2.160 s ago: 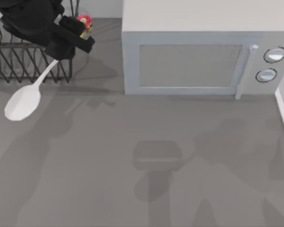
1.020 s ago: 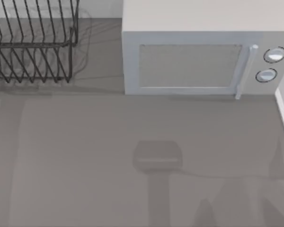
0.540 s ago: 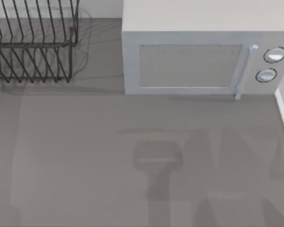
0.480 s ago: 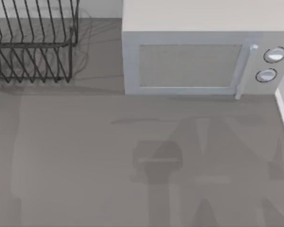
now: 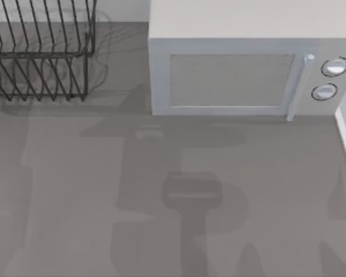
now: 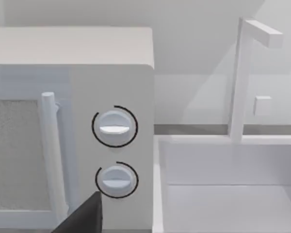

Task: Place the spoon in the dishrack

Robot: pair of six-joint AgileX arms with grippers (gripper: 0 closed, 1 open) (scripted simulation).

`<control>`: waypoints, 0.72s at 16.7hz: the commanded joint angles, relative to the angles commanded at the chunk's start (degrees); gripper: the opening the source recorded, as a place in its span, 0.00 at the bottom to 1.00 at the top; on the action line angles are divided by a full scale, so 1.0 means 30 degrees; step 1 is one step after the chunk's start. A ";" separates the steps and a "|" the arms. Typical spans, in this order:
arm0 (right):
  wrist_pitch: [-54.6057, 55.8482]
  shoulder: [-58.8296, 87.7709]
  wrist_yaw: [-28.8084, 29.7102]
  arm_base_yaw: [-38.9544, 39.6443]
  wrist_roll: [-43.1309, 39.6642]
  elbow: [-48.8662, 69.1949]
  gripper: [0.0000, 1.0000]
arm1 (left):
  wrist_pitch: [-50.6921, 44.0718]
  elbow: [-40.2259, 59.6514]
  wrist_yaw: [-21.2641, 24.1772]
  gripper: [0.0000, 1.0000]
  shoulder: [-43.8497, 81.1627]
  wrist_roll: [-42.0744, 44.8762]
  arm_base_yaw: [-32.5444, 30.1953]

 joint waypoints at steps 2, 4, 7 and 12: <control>0.0000 0.0000 0.0000 0.0000 0.0000 0.0000 1.00 | 0.1832 -0.0527 -0.0221 0.00 0.1379 -0.0033 -0.0242; 0.0000 0.0000 0.0000 0.0000 0.0000 0.0000 1.00 | 0.2861 -0.0846 -0.0367 0.00 0.2176 -0.0068 -0.0387; 0.0000 0.0000 0.0000 0.0000 0.0000 0.0000 1.00 | 0.3100 -0.0927 -0.0405 0.00 0.2356 -0.0079 -0.0422; 0.0000 0.0000 0.0000 0.0000 0.0000 0.0000 1.00 | 0.3100 -0.0927 -0.0405 0.23 0.2356 -0.0079 -0.0422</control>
